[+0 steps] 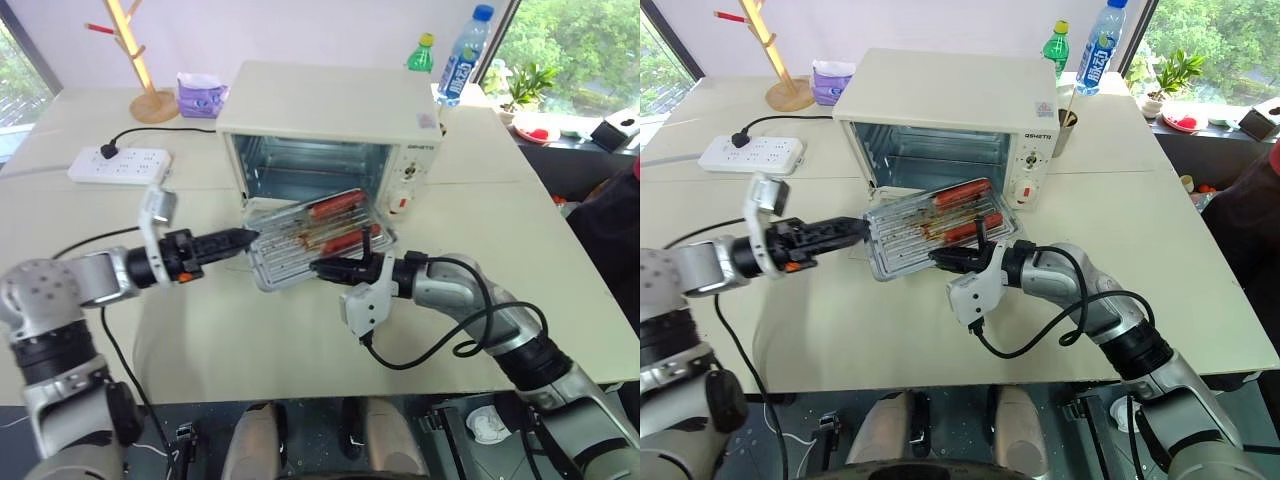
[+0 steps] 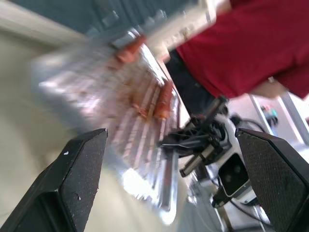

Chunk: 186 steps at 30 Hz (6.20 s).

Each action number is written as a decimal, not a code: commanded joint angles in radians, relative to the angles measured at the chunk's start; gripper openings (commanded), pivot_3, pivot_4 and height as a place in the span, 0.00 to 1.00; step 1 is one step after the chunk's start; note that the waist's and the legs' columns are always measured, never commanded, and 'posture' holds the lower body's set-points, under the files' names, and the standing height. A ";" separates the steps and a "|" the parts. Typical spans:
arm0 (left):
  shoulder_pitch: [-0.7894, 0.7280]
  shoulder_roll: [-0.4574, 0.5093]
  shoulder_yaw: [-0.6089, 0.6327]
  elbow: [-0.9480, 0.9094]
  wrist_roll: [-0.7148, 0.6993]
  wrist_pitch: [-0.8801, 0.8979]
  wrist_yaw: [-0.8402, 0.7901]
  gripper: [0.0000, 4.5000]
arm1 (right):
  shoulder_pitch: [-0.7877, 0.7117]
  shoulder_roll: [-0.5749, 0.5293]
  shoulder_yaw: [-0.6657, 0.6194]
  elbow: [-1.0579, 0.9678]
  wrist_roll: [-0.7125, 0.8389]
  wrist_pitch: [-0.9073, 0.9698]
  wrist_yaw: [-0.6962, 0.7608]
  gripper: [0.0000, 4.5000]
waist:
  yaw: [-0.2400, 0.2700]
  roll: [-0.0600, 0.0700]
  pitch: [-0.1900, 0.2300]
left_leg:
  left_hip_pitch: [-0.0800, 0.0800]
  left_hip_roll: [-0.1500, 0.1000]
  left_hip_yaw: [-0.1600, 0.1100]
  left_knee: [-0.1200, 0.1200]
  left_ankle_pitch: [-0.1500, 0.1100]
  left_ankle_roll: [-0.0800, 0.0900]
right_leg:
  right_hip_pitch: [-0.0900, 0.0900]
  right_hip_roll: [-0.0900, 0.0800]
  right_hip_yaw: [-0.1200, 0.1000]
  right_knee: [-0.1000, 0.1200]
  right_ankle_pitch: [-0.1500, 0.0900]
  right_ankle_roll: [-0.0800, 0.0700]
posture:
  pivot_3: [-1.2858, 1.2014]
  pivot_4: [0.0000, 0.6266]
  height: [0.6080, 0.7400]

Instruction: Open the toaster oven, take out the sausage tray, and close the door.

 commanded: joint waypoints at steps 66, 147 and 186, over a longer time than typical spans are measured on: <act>0.271 -0.151 -0.186 0.007 -0.883 -0.351 0.750 0.00 | 0.206 -0.197 -0.260 -0.349 0.533 0.328 0.289 0.72 | 0.009 -0.003 -0.001 | 0.001 -0.001 -0.001 0.000 -0.002 0.004 | 0.003 -0.002 0.000 -0.002 0.000 0.000 | 0.52 0.24 0.87; 0.187 0.061 -0.503 0.153 -0.510 -0.277 0.209 0.00 | 0.604 -0.319 -0.918 -0.540 1.252 1.326 0.322 0.99 | 0.056 0.002 0.000 | -0.003 -0.003 0.004 -0.001 -0.009 0.014 | -0.001 -0.006 -0.001 -0.009 -0.003 -0.006 | 0.52 0.24 0.87; 0.101 0.315 -0.670 0.190 0.495 -0.689 -0.457 0.99 | 0.581 -0.311 -0.818 -0.495 1.245 1.234 0.200 1.00 | 0.017 0.003 -0.002 | -0.002 0.001 0.002 -0.003 -0.009 0.015 | -0.002 -0.001 -0.001 -0.008 -0.003 -0.006 | 0.52 0.24 0.87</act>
